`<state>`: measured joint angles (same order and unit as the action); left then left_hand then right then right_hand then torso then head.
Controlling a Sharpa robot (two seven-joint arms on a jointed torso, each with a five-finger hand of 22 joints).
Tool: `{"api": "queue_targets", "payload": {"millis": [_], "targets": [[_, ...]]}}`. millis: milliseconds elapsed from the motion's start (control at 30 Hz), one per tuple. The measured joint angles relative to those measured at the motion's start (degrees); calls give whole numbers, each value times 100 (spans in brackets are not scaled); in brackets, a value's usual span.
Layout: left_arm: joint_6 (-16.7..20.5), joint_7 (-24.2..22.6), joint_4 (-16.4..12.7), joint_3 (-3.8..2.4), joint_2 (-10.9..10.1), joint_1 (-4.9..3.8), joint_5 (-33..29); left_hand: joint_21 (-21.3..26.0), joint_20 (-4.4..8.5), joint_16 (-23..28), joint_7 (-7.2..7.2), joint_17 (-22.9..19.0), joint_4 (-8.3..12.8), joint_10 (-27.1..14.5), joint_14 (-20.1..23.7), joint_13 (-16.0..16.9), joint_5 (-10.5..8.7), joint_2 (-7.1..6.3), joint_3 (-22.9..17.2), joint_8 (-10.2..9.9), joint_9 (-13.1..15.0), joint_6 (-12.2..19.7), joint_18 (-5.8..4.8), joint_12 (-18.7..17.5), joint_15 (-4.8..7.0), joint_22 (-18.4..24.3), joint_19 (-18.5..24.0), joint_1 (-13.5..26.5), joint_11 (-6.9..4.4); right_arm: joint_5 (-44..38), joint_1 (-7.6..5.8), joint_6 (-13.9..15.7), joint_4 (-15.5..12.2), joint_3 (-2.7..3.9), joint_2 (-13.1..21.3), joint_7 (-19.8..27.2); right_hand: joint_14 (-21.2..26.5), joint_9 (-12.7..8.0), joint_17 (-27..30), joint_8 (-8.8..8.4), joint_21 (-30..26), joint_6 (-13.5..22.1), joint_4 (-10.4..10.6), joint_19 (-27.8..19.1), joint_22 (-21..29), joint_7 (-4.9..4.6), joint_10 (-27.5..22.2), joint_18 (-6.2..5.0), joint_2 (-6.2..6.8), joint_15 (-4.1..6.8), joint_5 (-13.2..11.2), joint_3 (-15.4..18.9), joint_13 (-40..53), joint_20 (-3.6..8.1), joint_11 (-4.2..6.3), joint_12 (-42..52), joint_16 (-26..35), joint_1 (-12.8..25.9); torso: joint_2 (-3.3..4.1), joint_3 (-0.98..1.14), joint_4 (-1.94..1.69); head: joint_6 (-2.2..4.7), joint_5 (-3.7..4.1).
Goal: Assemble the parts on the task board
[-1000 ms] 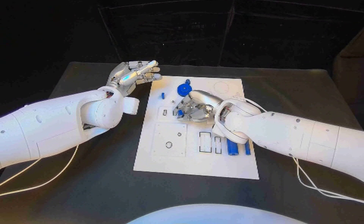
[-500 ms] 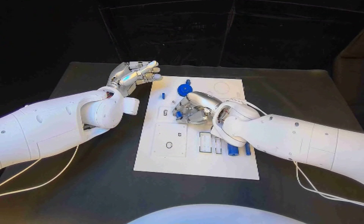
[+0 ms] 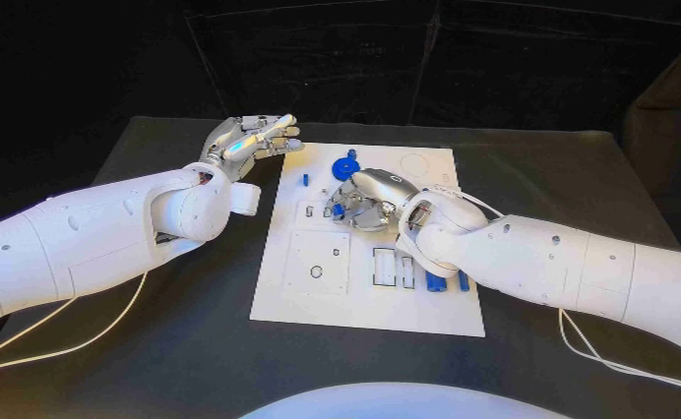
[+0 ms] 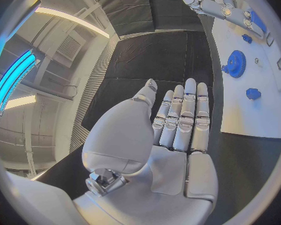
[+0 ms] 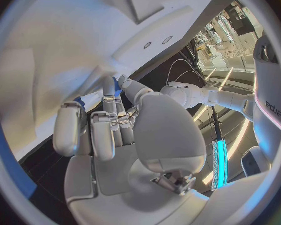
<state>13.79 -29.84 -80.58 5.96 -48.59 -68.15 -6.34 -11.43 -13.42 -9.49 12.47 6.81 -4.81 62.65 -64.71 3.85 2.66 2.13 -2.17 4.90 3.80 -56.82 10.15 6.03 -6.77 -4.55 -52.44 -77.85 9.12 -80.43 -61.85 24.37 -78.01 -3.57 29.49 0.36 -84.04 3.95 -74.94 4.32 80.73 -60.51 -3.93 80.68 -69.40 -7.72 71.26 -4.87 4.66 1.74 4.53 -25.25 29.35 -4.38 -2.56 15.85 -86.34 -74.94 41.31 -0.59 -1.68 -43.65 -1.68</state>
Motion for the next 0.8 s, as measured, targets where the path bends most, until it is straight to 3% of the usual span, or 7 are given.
{"api": "queue_targets", "payload": {"millis": [433, 800], "targets": [[-6, 3, -2, 1, -7, 1, 0, 0, 0, 0, 0, 0, 0, 0, 0, -5, 0, 0, 0, 0, 0, 0, 0, 0, 0, 0, 0, 0, 0, -349, 11, 205, -107, -3, 21, -301, 0, 4, 1, -4, 0, -42, -35, 0, -5, -1, 40, -1, 0, 0, 0, -33, -47, 0, -1, -39, 0, 0, 1, -1, 0, 7, 2], [-8, 5, -6, 1, -13, 1, 0, 0, 0, 0, 0, 6, 0, 0, 0, -4, 0, 0, 0, 0, 0, 0, 0, 0, 0, 8, 0, 0, 0, -558, 13, 171, -187, 0, 35, -493, 0, 3, 2, 34, 0, -47, -35, 0, -5, -4, 102, 0, 53, 0, -35, -33, -127, 0, 20, -133, 18, 53, 1, -3, 2, -1, -7]]}}
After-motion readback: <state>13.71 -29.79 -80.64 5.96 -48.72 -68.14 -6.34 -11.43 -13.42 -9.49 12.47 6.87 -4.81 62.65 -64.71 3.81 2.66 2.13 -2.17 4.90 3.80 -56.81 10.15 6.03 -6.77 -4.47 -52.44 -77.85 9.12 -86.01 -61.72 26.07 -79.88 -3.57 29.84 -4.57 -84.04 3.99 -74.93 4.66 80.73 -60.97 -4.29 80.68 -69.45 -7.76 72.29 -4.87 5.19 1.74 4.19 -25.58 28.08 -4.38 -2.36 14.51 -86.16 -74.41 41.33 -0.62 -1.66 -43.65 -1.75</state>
